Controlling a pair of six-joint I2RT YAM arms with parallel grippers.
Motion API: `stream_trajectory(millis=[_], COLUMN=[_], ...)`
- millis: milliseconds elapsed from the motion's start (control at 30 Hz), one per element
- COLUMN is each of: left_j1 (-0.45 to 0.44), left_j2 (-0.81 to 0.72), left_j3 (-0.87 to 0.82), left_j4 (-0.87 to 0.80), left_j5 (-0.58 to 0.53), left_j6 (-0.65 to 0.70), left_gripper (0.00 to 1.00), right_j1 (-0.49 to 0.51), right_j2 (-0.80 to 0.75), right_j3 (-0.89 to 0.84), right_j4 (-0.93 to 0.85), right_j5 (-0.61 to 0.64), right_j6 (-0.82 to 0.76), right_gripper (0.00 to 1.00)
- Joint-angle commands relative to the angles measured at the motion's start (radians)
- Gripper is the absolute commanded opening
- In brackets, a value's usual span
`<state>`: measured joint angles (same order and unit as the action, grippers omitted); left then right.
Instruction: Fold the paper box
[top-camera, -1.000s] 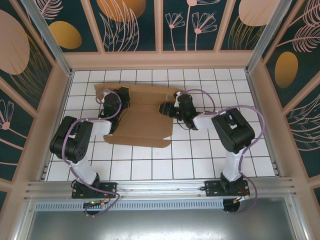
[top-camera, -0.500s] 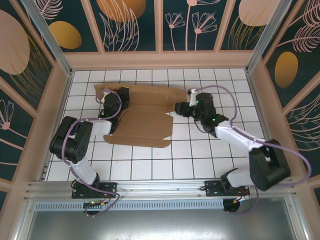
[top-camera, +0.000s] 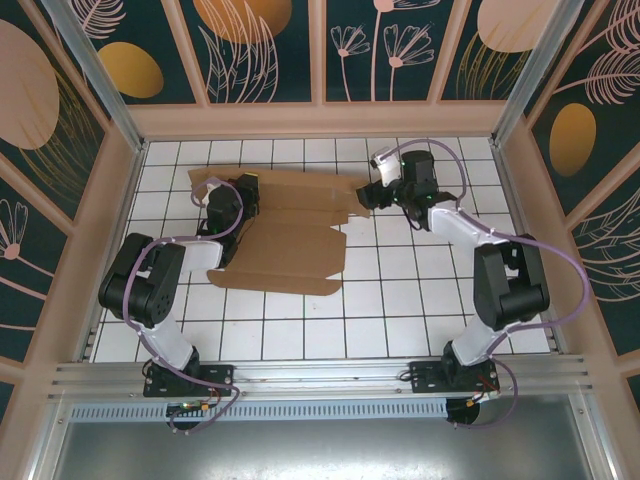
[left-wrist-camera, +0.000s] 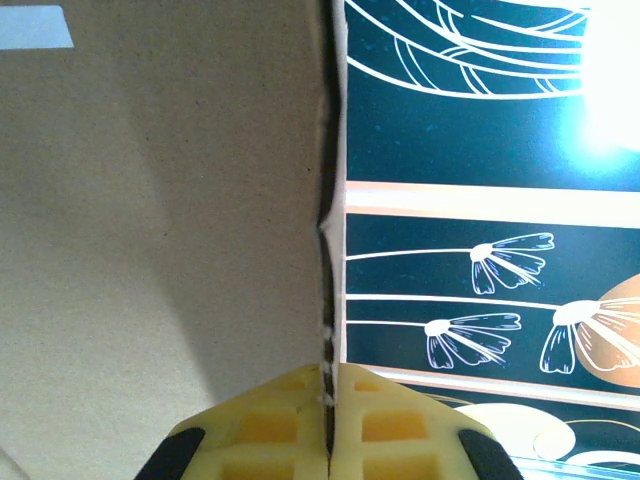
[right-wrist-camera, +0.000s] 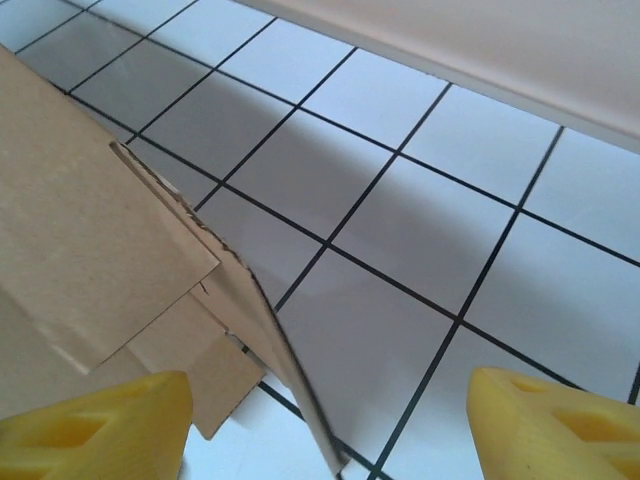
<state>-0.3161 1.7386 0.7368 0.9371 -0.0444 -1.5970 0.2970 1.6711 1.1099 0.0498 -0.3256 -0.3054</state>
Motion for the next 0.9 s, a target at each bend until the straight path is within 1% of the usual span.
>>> stream_trajectory(millis=[0, 133, 300, 367, 433, 533, 567, 667, 767, 867], left_j1=[-0.009, -0.009, -0.009, -0.010, -0.008, -0.009, -0.008, -0.010, -0.009, -0.009], left_j2=[0.023, 0.020, 0.020, 0.021, 0.024, 0.027, 0.027, 0.026, 0.021, 0.022], left_j3=[-0.019, -0.020, -0.023, -0.026, -0.027, -0.025, -0.024, -0.025, -0.018, -0.016], left_j4=[-0.168, -0.167, -0.161, -0.158, -0.157, -0.156, -0.156, -0.158, -0.167, -0.169], left_j5=[0.035, 0.037, 0.037, 0.039, 0.041, 0.045, 0.045, 0.045, 0.043, 0.040], left_j6=[0.026, 0.029, 0.028, 0.025, 0.023, 0.023, 0.023, 0.016, 0.014, 0.014], left_gripper=[0.00, 0.00, 0.00, 0.00, 0.00, 0.00, 0.00, 0.00, 0.00, 0.00], right_j1=[-0.014, -0.014, -0.002, 0.012, 0.028, 0.051, 0.061, 0.097, 0.125, 0.132], right_j2=[0.042, 0.083, 0.095, 0.089, 0.082, 0.078, 0.075, 0.053, 0.023, -0.017], right_j3=[0.074, 0.110, 0.113, 0.099, 0.080, 0.065, 0.064, 0.043, 0.019, -0.079], right_j4=[-0.033, -0.074, -0.083, -0.076, -0.053, -0.005, 0.014, 0.076, 0.116, 0.261], right_j5=[-0.086, -0.116, -0.132, -0.097, -0.026, 0.084, 0.111, 0.146, 0.200, 0.158], right_j6=[-0.121, -0.142, -0.109, -0.103, -0.071, 0.054, 0.112, 0.294, 0.509, 0.791], right_gripper=[0.71, 0.62, 0.41, 0.33, 0.27, 0.13, 0.11, 0.11, 0.15, 0.18])
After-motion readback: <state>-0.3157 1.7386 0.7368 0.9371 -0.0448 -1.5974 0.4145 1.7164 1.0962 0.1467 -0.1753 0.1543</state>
